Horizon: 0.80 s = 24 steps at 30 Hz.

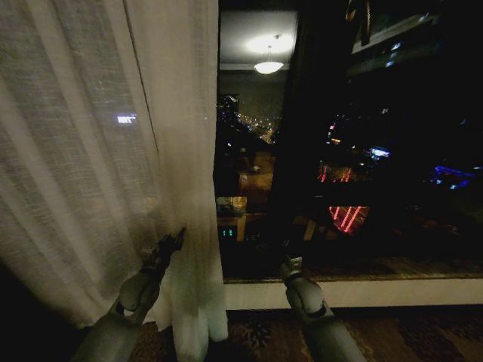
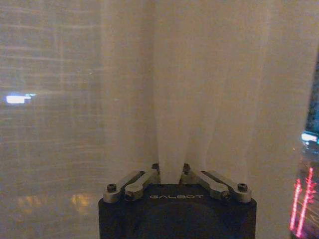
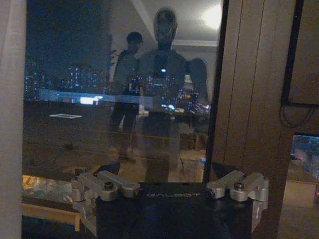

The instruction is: Open the curtains by pulling them apart, changing their state from closed to fully open.

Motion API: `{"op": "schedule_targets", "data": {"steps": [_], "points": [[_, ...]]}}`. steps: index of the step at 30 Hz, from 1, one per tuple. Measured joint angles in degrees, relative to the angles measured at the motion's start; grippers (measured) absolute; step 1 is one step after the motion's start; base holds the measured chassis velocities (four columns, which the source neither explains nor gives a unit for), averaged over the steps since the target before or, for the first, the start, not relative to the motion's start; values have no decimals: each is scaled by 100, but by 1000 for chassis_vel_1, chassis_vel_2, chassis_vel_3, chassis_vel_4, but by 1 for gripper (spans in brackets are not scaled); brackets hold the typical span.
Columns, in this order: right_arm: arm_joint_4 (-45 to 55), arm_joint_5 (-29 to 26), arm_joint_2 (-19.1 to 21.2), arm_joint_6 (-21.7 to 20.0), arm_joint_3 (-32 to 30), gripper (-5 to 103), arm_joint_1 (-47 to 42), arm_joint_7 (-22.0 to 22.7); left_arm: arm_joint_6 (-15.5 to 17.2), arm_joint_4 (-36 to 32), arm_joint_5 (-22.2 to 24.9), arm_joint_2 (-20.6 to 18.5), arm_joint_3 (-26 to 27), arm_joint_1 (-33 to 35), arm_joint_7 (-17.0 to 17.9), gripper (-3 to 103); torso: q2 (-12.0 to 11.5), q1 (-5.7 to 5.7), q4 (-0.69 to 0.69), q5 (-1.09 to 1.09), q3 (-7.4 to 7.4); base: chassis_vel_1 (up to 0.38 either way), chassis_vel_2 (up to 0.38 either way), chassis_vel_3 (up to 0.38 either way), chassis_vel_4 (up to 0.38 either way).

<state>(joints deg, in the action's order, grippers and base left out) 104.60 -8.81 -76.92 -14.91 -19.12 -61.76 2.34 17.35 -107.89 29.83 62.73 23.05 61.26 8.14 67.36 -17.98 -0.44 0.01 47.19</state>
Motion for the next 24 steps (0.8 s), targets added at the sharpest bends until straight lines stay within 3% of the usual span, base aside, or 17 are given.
{"op": "schedule_targets", "data": {"steps": [5,12,24], "points": [[26,17,-16,0,14,100,-5,1,-1,-30,-248,118,356,95,73,1,0,0,0,0,0,0,0,0,0],[123,94,-2,1,105,100,-58,-17,31,-263,-404,271,898,387,323,0,0,0,0,0,0,0,0,0,0],[229,269,-29,-31,262,100,-55,-69,50,-729,-404,251,1132,950,319,0,0,0,0,0,0,0,0,0,0]]}}
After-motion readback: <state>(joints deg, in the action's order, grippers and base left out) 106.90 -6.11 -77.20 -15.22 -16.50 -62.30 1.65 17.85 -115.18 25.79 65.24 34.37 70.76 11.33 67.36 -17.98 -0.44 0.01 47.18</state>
